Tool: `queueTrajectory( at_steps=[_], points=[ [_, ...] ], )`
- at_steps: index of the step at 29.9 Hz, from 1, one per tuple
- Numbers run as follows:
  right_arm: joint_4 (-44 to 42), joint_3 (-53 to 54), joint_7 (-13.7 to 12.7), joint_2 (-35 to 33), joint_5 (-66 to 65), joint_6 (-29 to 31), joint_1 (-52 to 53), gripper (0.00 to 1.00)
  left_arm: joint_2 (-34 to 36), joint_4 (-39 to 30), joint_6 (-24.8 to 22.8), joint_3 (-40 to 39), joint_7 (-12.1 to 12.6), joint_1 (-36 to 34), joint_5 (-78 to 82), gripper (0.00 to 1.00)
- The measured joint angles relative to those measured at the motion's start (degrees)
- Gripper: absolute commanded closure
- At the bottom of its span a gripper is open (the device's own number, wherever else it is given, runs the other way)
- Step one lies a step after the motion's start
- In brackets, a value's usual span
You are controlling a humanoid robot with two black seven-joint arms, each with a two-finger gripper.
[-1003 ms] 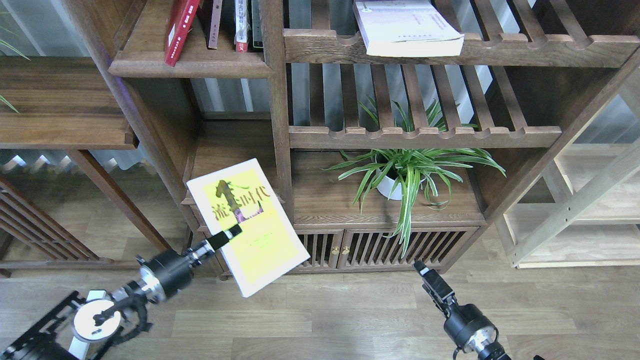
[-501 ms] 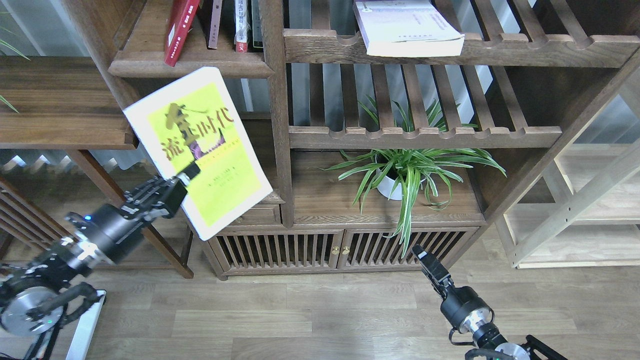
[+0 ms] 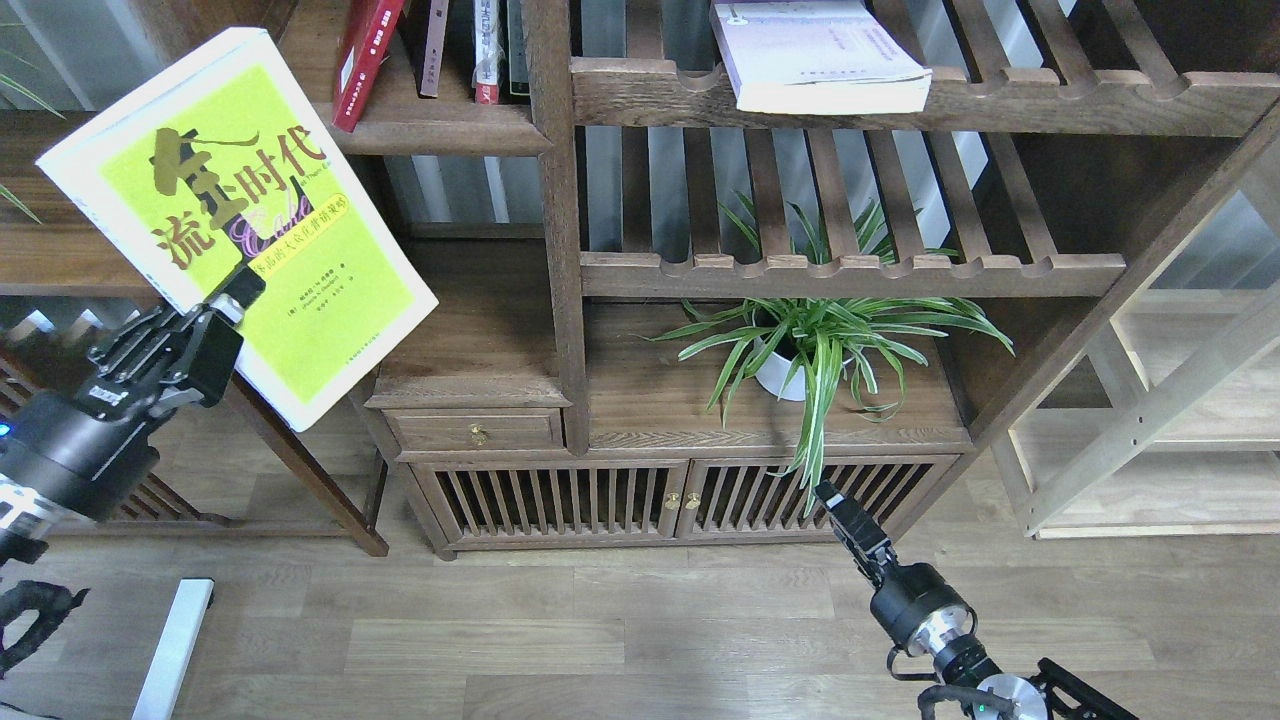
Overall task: Organize books on shelf
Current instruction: 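Lift the yellow-green book with the left gripper up to the top shelf, then push the yellow-green book onto the top shelf beside the red books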
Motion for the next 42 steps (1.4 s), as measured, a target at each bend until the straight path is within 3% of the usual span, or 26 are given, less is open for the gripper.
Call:
queueTrajectory(
  at_steps=[9,31,42],
  points=[
    [0.0,-0.5,-0.1,0.4,0.0,0.0,0.1,0.01,-1.0,0.8,0.0,-2.5,0.0,-2.0,-0.6,1.00],
    [0.6,-0.1,0.1,0.7,-0.1,0.0,-0.9,0.01,-3.9,13.9,0.0,-2.0,-0.9,-21.7,-0.2,1.00],
    [0.8,-0.1,0.1,0.7,0.1,0.0,-1.6,0.01,-3.6,18.7,0.0,-1.5,-3.4,-27.6,1.6,1.00]
  ],
)
